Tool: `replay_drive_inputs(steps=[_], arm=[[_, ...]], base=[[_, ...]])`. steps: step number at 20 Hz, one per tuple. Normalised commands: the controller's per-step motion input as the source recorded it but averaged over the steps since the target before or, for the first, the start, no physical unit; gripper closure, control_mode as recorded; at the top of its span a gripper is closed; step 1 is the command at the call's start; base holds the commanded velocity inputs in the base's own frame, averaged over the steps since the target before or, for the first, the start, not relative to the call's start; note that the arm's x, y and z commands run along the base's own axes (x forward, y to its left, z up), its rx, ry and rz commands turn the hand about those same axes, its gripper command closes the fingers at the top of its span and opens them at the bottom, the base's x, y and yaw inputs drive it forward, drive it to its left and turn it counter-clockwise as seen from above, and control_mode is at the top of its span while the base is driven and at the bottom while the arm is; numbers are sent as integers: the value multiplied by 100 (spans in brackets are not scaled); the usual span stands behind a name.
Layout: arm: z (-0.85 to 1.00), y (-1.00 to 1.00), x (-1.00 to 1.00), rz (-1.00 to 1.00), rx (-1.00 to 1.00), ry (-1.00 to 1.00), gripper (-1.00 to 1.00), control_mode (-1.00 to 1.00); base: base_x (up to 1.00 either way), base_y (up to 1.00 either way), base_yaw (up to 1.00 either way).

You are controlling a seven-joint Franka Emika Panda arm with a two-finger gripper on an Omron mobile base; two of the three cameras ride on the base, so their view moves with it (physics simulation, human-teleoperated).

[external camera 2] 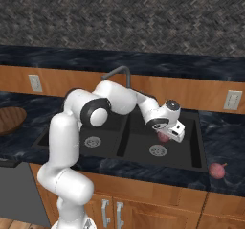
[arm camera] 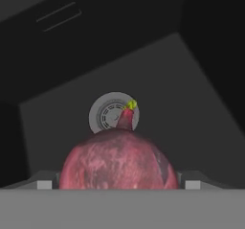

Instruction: Remove the onion and onion from the sink. Then move the bowl and cup from the counter to the sink for washing.

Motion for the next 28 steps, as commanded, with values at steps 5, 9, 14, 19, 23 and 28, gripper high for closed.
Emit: replay_drive_inputs(steps=[5, 9, 14, 19, 23, 28], arm=[[31, -15, -13, 0, -1, 0, 100, -100], [29, -16, -10, 0, -3, 2, 100, -100], [24, -24, -14, 0, -4, 4, 100, -100], [22, -24, -15, 0, -10, 0, 100, -100], [23, -34, -24, 0, -4, 0, 100, -100], [17, -22, -13, 0, -9, 1, 100, -100]], base=[[0, 0, 0], [0, 0, 0], [0, 0, 0], [0, 0, 0], [0, 0, 0], [0, 0, 0]])
